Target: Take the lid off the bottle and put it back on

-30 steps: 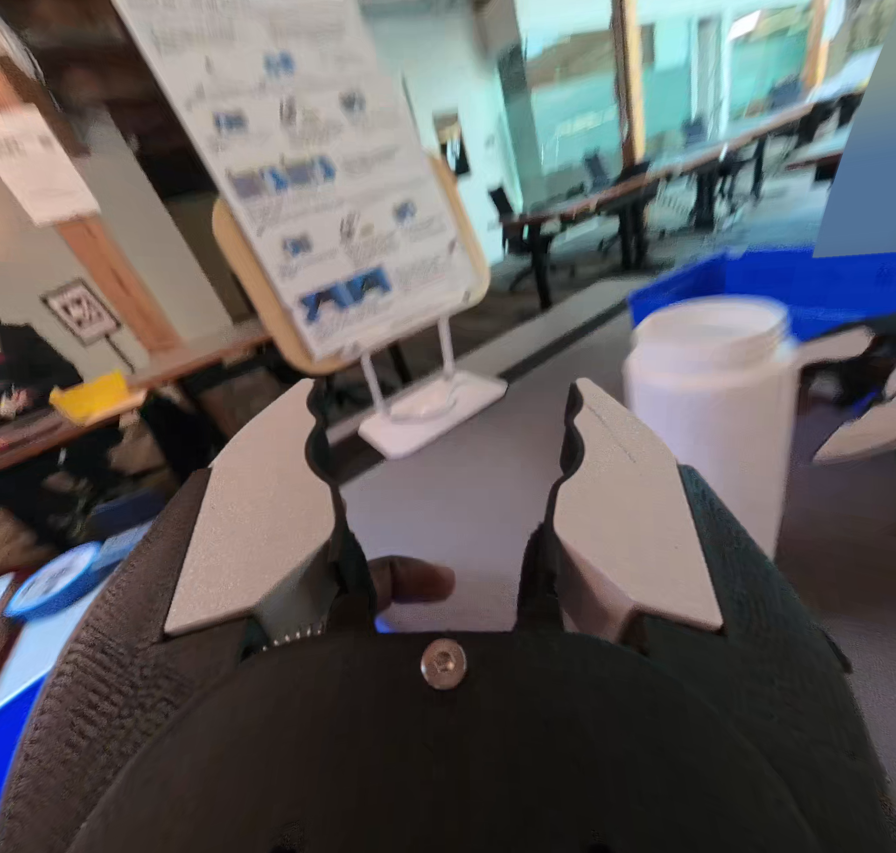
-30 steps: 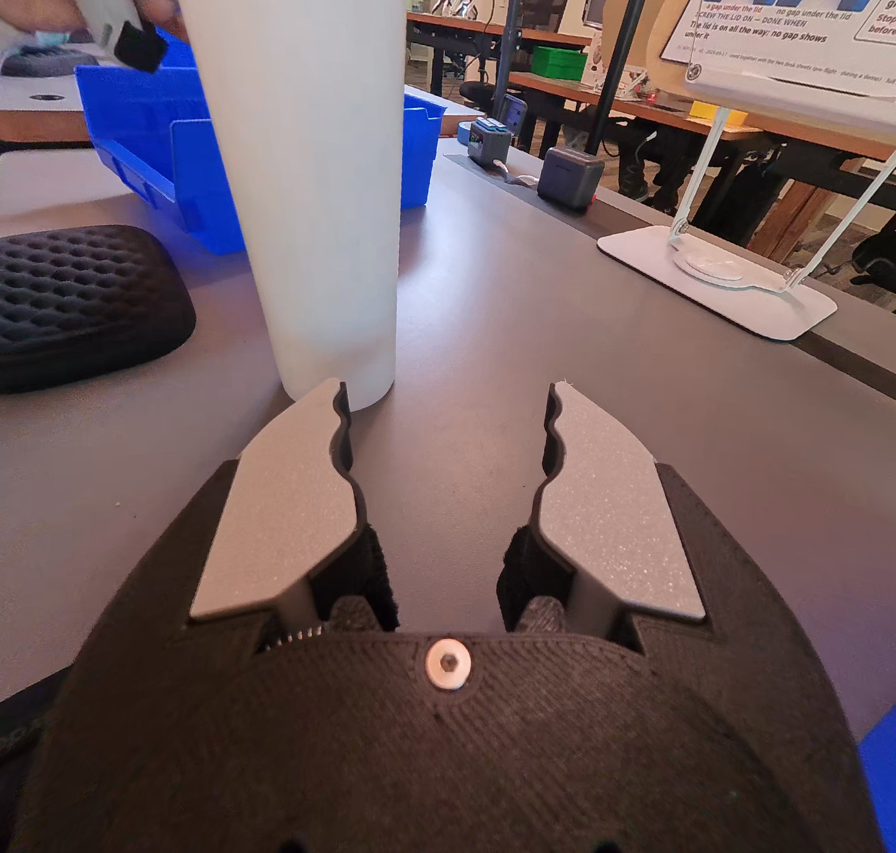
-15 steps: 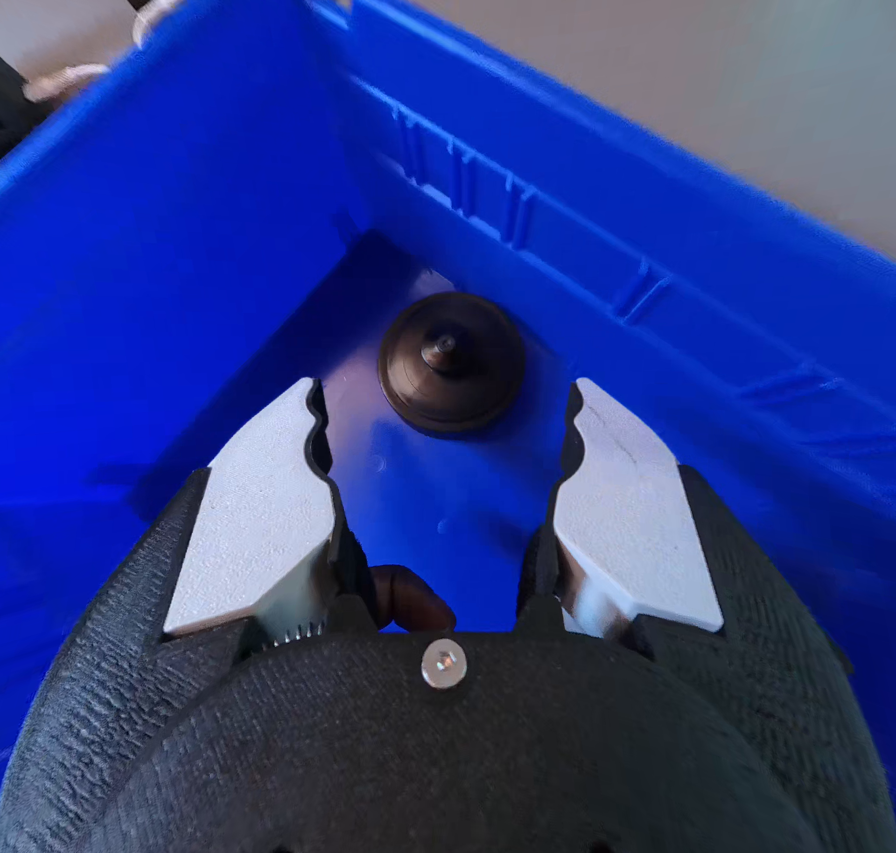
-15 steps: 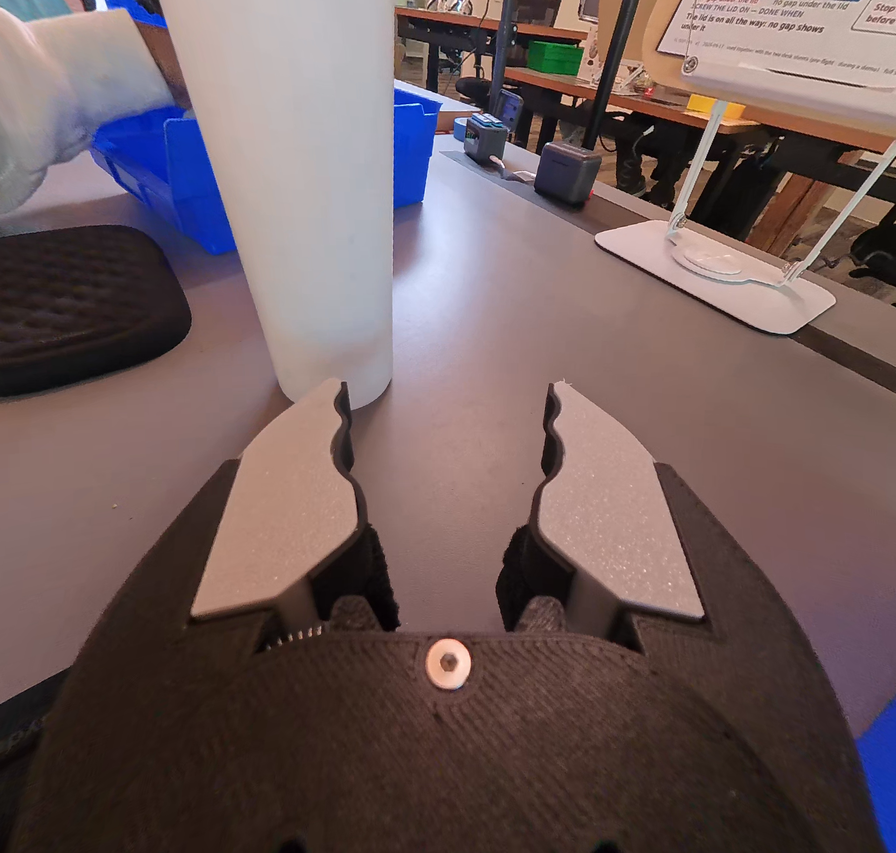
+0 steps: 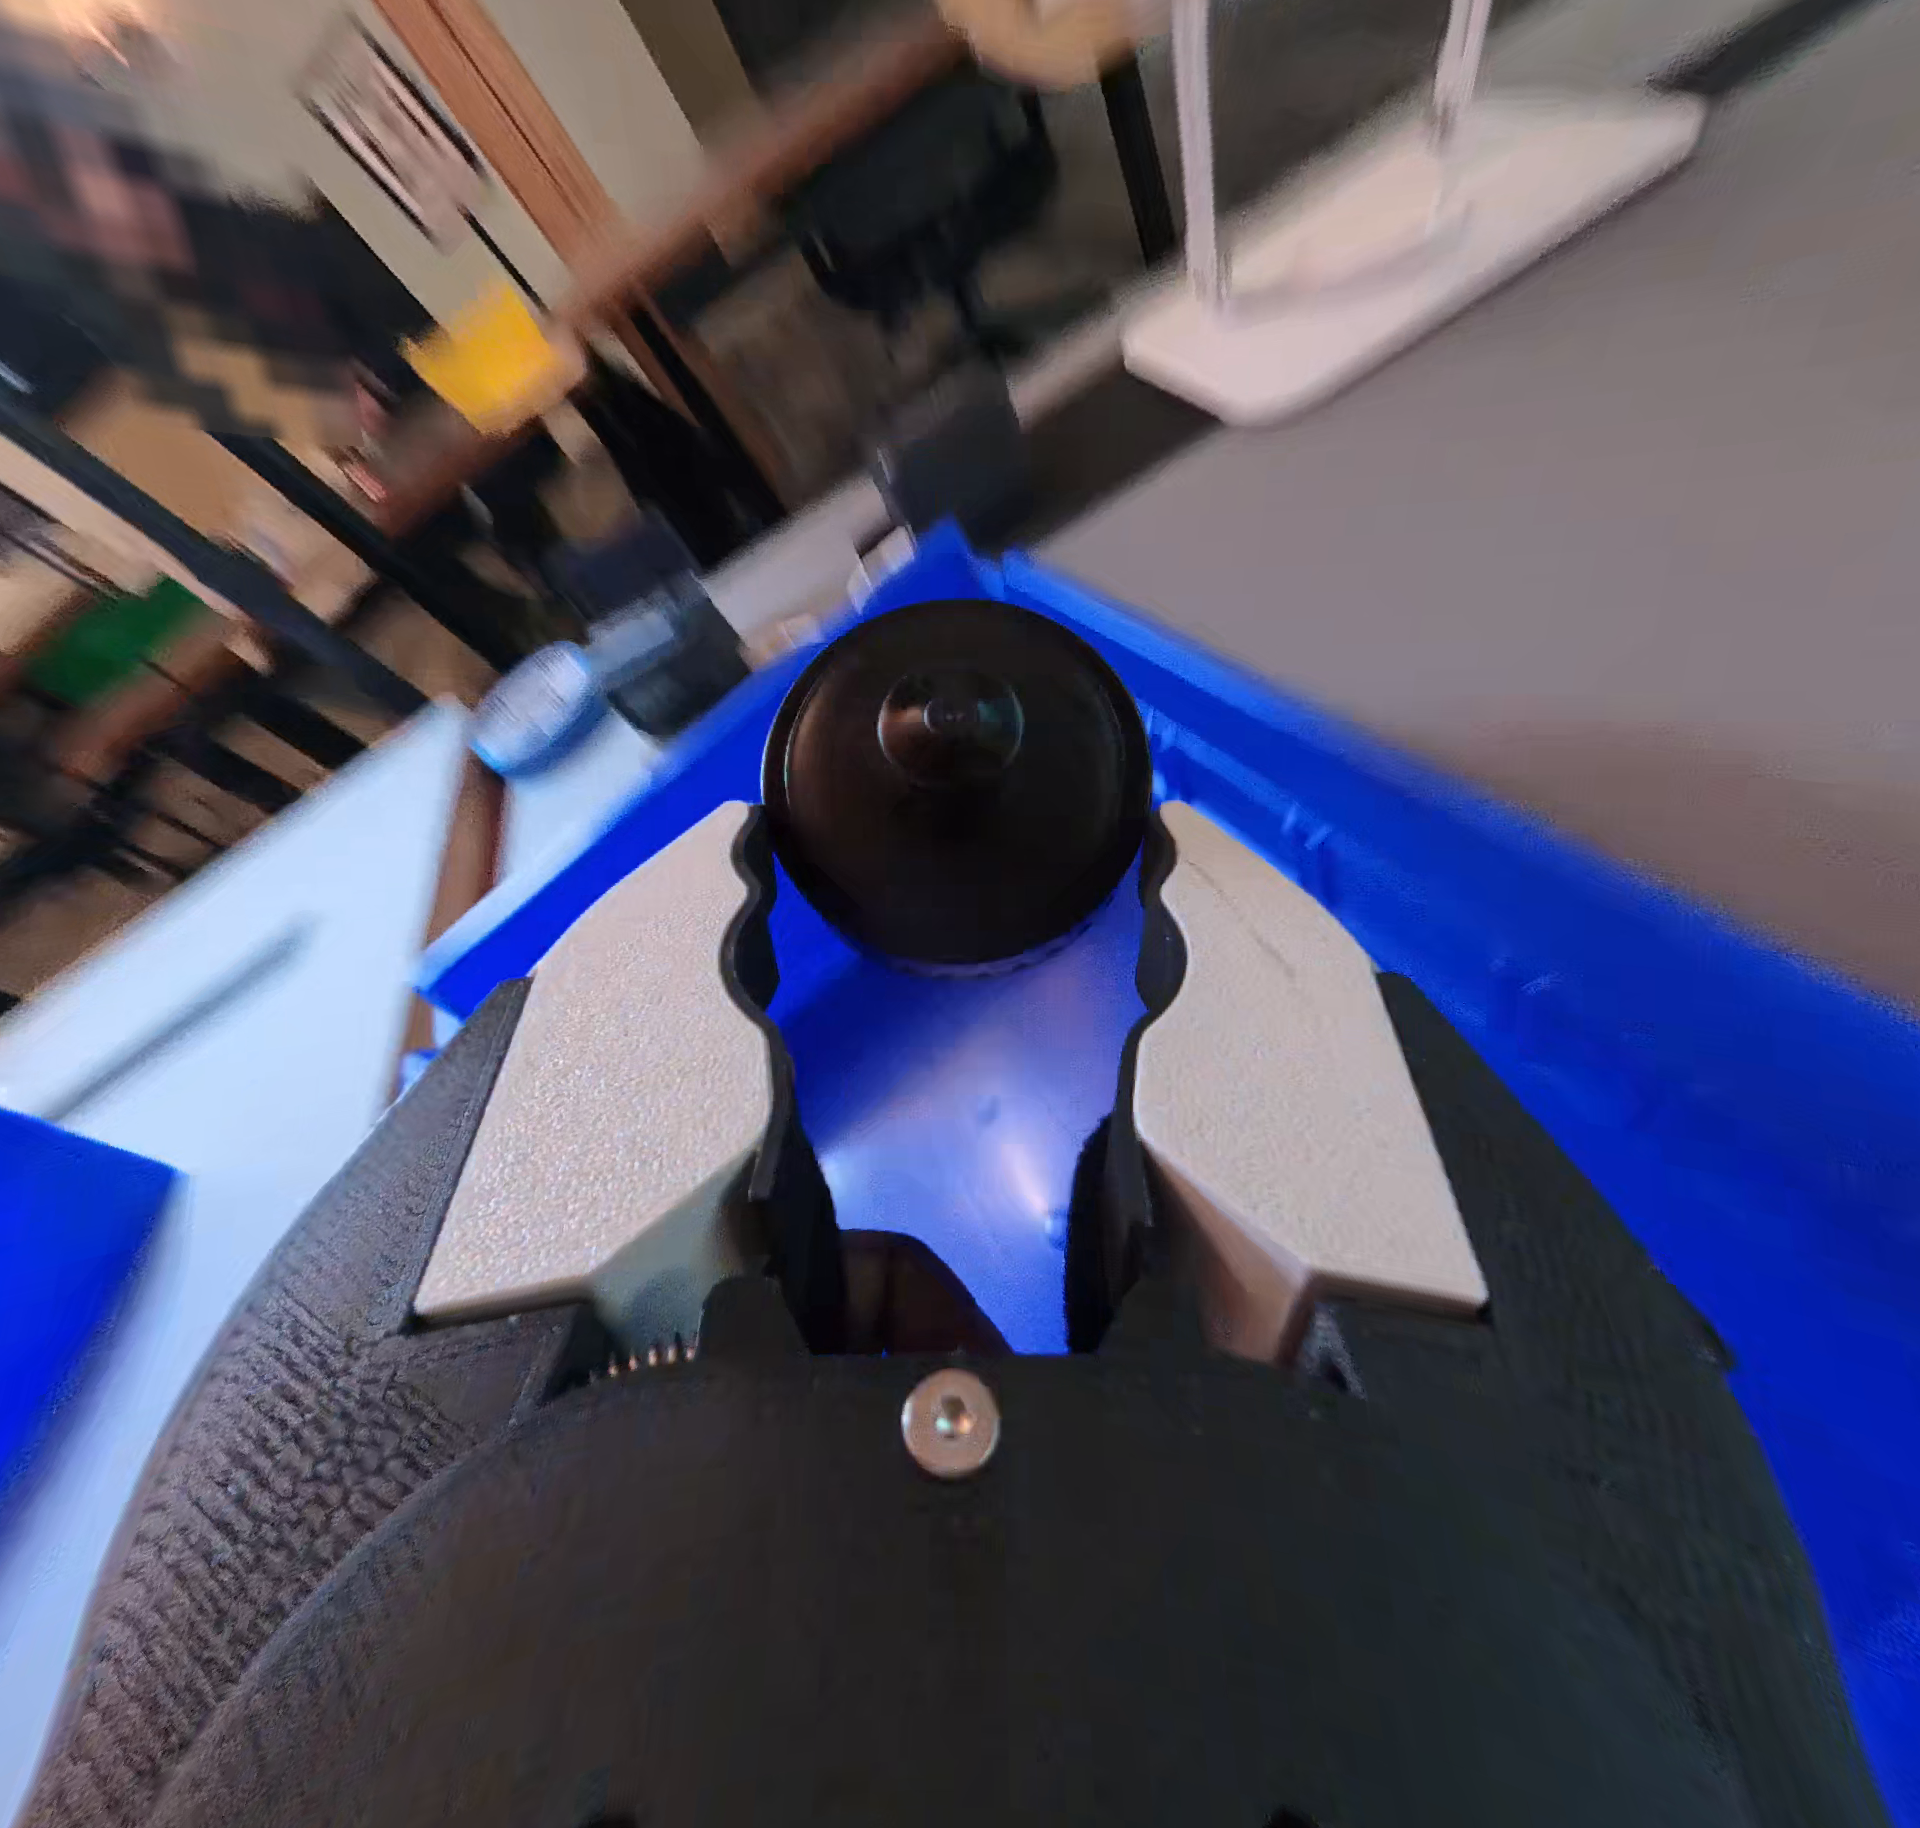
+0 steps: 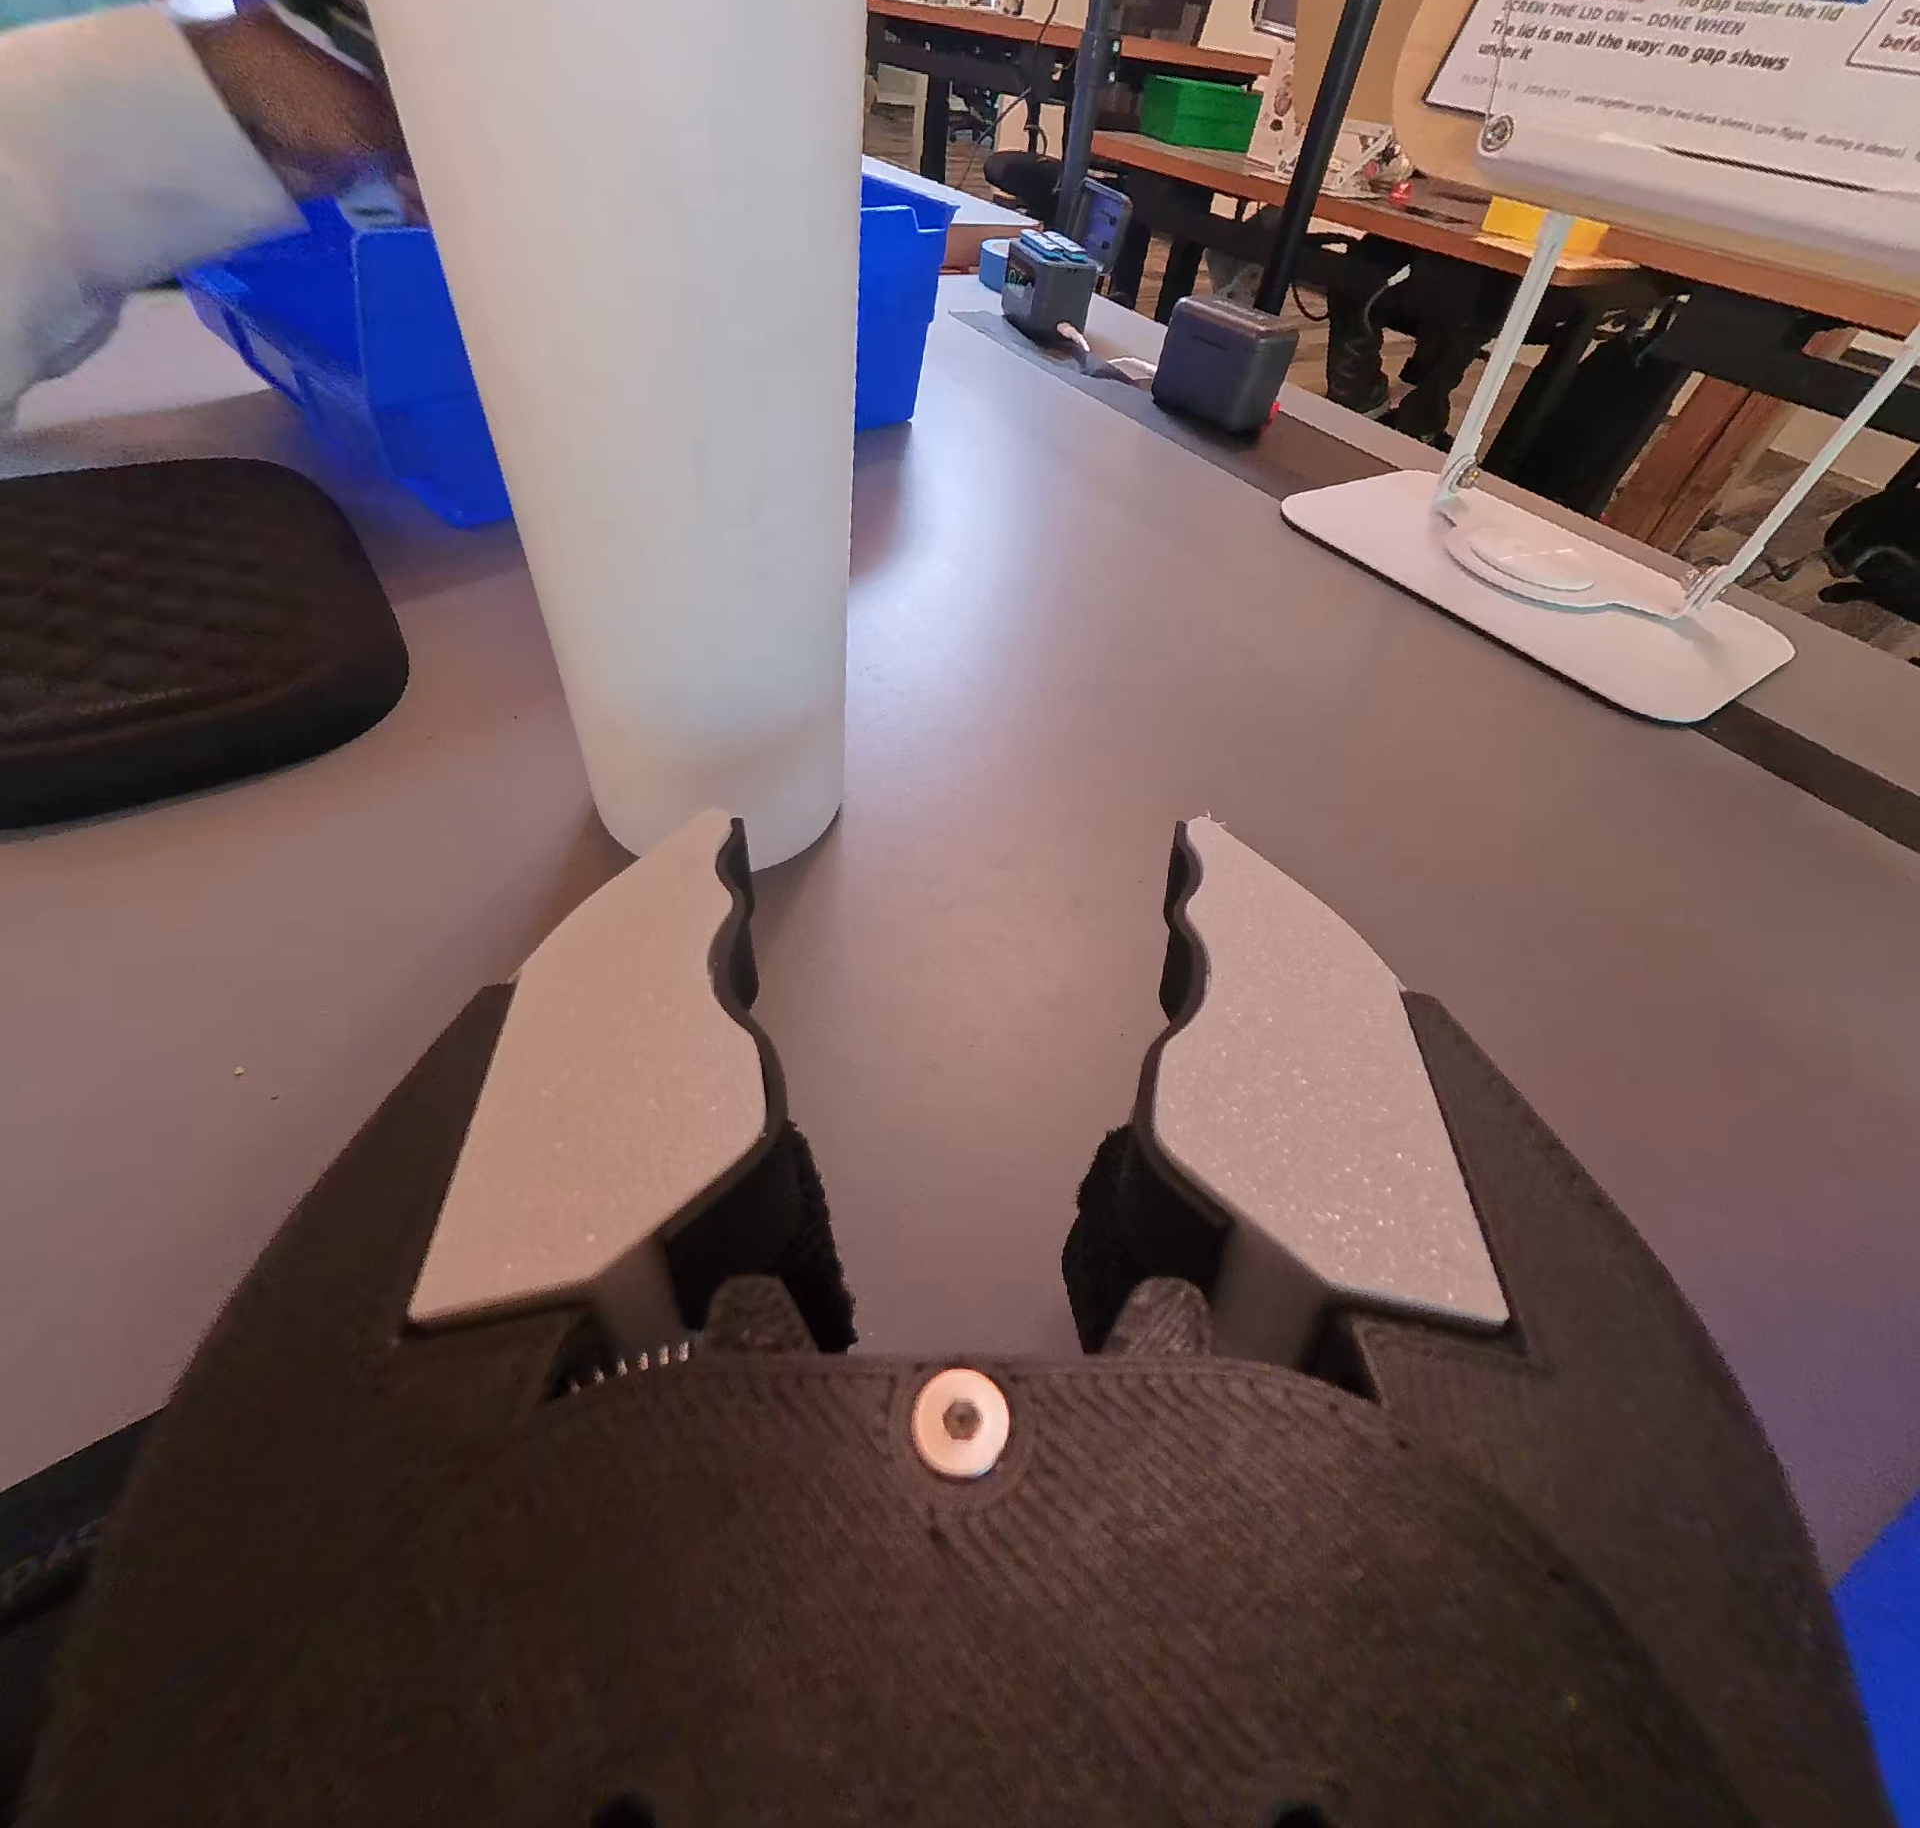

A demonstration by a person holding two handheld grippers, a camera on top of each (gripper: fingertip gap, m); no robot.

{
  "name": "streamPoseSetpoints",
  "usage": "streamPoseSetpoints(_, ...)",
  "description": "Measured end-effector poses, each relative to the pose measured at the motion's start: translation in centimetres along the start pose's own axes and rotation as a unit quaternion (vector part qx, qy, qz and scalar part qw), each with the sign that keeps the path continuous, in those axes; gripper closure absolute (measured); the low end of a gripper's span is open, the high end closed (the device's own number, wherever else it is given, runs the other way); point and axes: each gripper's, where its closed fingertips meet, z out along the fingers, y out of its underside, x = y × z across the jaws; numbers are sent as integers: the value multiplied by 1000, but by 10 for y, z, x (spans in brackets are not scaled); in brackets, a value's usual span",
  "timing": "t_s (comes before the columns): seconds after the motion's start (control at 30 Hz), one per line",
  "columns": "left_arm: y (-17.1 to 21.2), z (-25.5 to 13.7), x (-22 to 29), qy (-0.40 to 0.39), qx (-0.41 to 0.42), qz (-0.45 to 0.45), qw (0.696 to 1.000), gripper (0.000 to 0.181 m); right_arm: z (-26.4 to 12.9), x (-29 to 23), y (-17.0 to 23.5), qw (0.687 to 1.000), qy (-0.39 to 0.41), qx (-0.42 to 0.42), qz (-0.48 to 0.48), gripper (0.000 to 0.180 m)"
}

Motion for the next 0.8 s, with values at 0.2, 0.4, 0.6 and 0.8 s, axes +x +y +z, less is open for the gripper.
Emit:
streamPoseSetpoints(0.2,-92,-93,65,7,150,119,982,113,-8,0,-18,998,18,44,-46,110)
streamPoseSetpoints(0.4,-85,-130,176,165,96,207,959,113,-27,-41,-67,983,-19,141,-117,147)
streamPoseSetpoints(0.6,-71,-140,234,232,58,259,936,113,-6,-140,-101,963,-129,126,-199,143)
streamPoseSetpoints(0.8,-75,-145,264,277,69,285,915,113,24,-160,-98,956,-140,71,-247,144)
